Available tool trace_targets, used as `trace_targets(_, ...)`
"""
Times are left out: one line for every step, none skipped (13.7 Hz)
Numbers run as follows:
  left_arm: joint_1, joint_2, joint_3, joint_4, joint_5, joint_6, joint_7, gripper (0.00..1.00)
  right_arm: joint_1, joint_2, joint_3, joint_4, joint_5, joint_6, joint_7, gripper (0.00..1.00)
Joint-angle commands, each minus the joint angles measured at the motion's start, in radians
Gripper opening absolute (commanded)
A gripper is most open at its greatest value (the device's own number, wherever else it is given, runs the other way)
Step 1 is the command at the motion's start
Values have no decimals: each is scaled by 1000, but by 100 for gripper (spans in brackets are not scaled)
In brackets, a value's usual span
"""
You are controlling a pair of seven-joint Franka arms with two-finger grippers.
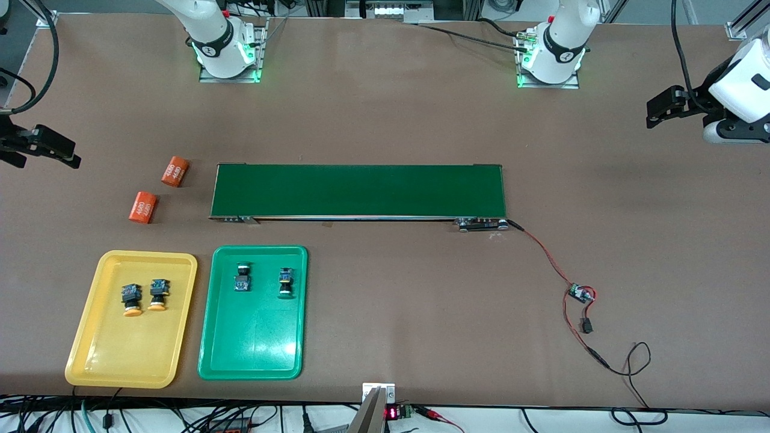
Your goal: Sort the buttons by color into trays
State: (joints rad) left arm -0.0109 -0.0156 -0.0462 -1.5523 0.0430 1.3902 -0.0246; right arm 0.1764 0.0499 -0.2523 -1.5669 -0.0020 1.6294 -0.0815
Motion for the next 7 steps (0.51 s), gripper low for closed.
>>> trace_targets(8, 10, -1, 26, -14, -20, 22, 100, 17, -47, 2, -44, -3, -8, 20, 100)
trace_targets(8, 10, -1, 26, -14, -20, 22, 100, 17, -48, 13, -42, -4, -19, 35, 100)
trace_targets(8, 10, -1, 26, -14, -20, 22, 100, 15, -56, 18, -38, -4, -22, 39, 100)
trace_targets(8, 10, -1, 26, -14, -20, 22, 100, 15, -64, 18, -38, -3, -28, 40, 100)
trace_targets(8, 10, -1, 26, -14, -20, 22, 100, 14, -65, 18, -38, -1, -40, 42, 100)
trace_targets(8, 10, -1, 26, -14, -22, 22, 100, 14, -65, 16, -36, 0, -40, 42, 100)
trace_targets(8, 10, -1, 26, -14, -20, 22, 100, 14, -61, 18, -30, -1, -40, 42, 100)
